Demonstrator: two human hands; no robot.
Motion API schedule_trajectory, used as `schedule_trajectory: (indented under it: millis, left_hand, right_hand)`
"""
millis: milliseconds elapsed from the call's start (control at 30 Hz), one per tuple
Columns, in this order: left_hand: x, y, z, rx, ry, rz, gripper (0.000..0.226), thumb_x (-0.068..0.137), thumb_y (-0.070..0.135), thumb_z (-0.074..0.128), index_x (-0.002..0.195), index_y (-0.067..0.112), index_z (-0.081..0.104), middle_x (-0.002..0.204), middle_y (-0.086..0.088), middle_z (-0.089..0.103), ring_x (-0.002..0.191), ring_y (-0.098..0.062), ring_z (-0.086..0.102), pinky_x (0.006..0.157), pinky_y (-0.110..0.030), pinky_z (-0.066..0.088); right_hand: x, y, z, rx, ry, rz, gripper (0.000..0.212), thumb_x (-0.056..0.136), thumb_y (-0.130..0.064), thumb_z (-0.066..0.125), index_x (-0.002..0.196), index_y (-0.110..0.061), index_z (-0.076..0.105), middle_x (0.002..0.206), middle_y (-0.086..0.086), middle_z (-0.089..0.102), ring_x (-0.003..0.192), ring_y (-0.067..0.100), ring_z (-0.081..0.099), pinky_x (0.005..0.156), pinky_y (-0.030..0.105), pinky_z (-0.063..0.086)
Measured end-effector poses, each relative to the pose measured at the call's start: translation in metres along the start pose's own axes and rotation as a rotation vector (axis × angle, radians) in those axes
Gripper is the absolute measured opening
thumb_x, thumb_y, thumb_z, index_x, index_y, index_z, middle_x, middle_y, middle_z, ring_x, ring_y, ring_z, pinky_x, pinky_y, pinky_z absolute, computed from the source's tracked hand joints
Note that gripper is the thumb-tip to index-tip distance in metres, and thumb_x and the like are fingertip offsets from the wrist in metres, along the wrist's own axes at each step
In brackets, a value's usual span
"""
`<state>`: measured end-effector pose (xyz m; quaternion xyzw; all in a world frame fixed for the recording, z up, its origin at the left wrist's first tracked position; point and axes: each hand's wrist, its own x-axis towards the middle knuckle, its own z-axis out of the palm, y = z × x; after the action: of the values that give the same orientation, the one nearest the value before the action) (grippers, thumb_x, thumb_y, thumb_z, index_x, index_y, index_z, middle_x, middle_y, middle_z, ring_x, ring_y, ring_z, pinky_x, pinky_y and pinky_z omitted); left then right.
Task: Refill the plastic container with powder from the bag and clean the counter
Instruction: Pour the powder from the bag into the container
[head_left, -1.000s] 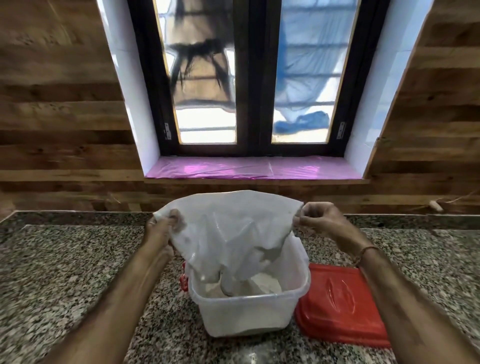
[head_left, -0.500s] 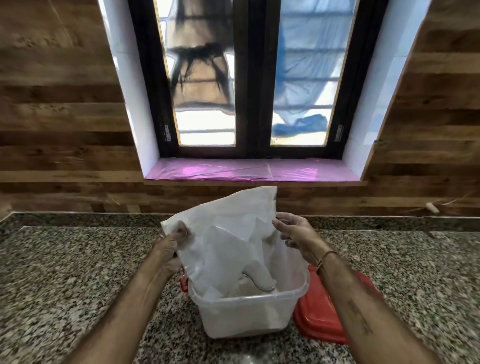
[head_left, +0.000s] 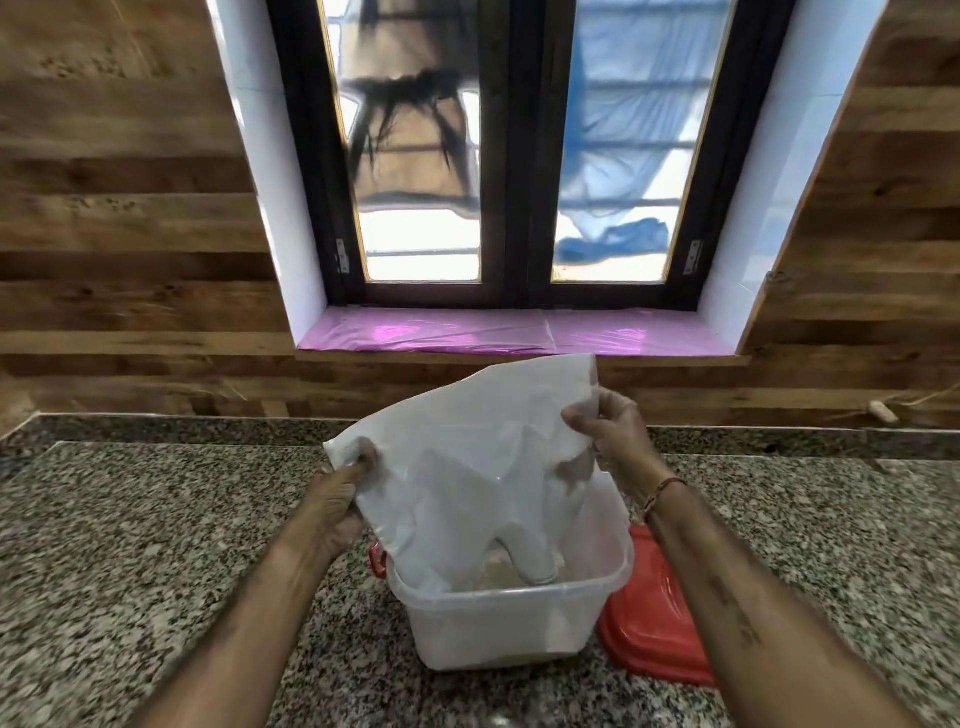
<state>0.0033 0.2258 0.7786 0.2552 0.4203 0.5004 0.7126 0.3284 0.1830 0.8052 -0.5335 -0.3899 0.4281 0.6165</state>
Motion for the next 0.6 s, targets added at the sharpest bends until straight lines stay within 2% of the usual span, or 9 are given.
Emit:
schedule_trajectory:
  millis: [67,167,233,333,400,467,533,600]
  left_hand:
    - [0.002,-0.001,0.001,0.046,0.061,0.027,0.006,0.094,0.005,0.066,0.089,0.007,0.067,0.071,-0.006,0.077,0.059,-0.018,0.075,0.048,-0.038,0.061]
    - [0.009,-0.001,0.002,0.064,0.165,0.058,0.007,0.091,0.003,0.071,0.090,0.008,0.067,0.076,-0.007,0.076,0.055,-0.016,0.073,0.044,-0.033,0.058]
    - [0.011,-0.001,0.006,0.042,0.194,0.079,0.012,0.091,-0.002,0.069,0.087,0.008,0.065,0.067,-0.004,0.075,0.050,-0.013,0.071,0.040,-0.030,0.055]
    - [0.013,-0.005,0.015,0.015,0.182,0.091,0.018,0.091,-0.006,0.067,0.085,0.011,0.064,0.058,0.002,0.073,0.048,-0.013,0.070,0.040,-0.031,0.056]
    - [0.015,-0.005,0.020,0.012,0.209,0.094,0.019,0.089,-0.008,0.067,0.089,0.011,0.064,0.068,-0.003,0.074,0.055,-0.019,0.071,0.040,-0.034,0.057]
    - [0.021,-0.007,0.023,0.011,0.261,0.102,0.025,0.086,-0.010,0.068,0.103,0.008,0.063,0.083,-0.007,0.070,0.066,-0.022,0.067,0.041,-0.034,0.057]
    - [0.026,-0.008,0.022,-0.001,0.292,0.117,0.030,0.084,-0.009,0.071,0.109,0.007,0.063,0.094,-0.010,0.069,0.071,-0.023,0.065,0.050,-0.036,0.058]
    - [0.031,-0.007,0.018,-0.003,0.309,0.125,0.039,0.082,-0.007,0.074,0.117,0.002,0.062,0.100,-0.013,0.070,0.075,-0.026,0.067,0.066,-0.046,0.060]
  right_hand:
    - [-0.003,-0.013,0.000,-0.137,0.012,-0.096,0.011,0.085,0.002,0.075,0.088,-0.004,0.067,0.088,0.014,0.067,0.077,0.020,0.066,0.057,0.038,0.061]
    - [-0.005,-0.029,0.004,-0.404,0.007,-0.260,0.013,0.082,-0.009,0.080,0.085,-0.005,0.068,0.083,0.008,0.072,0.074,0.012,0.065,0.069,0.040,0.060]
    - [-0.010,-0.035,0.010,-0.547,0.014,-0.334,0.013,0.079,-0.019,0.080,0.083,-0.013,0.069,0.081,0.004,0.074,0.073,0.012,0.066,0.073,0.044,0.060]
    - [-0.015,-0.030,0.016,-0.745,-0.009,-0.415,0.014,0.075,-0.030,0.078,0.085,-0.023,0.070,0.075,-0.008,0.070,0.071,0.013,0.066,0.068,0.046,0.058]
    - [-0.021,-0.024,0.021,-0.797,-0.028,-0.455,0.013,0.078,-0.027,0.081,0.087,-0.026,0.072,0.070,-0.017,0.066,0.065,0.005,0.061,0.062,0.038,0.053]
    - [-0.024,-0.016,0.023,-0.831,-0.021,-0.493,0.013,0.080,-0.028,0.082,0.088,-0.027,0.073,0.071,-0.020,0.066,0.065,0.001,0.061,0.062,0.034,0.050]
    - [-0.024,-0.010,0.019,-0.754,-0.024,-0.454,0.017,0.082,-0.035,0.081,0.094,-0.025,0.075,0.082,-0.013,0.074,0.076,0.009,0.070,0.067,0.040,0.058]
    - [-0.021,-0.005,0.008,-0.702,0.054,-0.390,0.021,0.084,-0.042,0.079,0.095,-0.024,0.075,0.088,-0.010,0.077,0.082,0.013,0.073,0.069,0.045,0.061]
